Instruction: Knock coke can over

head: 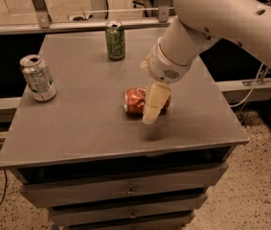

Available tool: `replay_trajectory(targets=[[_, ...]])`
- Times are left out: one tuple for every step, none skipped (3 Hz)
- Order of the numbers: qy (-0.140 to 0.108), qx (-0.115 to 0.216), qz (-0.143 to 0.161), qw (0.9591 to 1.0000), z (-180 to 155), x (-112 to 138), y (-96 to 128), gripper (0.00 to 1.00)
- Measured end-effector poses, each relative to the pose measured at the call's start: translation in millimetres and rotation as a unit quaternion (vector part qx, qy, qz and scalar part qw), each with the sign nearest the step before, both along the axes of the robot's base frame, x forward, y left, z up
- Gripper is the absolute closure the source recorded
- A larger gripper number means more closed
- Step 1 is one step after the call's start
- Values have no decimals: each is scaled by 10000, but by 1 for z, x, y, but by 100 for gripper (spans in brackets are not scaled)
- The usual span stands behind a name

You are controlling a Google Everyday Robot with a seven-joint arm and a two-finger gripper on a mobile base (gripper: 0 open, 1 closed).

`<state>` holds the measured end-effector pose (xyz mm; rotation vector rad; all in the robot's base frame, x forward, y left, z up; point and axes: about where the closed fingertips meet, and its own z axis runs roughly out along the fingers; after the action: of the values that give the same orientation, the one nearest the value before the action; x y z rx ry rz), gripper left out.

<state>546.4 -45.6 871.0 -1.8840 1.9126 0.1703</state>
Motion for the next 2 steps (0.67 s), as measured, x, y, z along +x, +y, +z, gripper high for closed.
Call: replay_trajectory(targets=[[-30, 86, 53, 9999, 6, -2, 5, 0], [39, 306, -14, 9995, 9, -5, -5, 0]])
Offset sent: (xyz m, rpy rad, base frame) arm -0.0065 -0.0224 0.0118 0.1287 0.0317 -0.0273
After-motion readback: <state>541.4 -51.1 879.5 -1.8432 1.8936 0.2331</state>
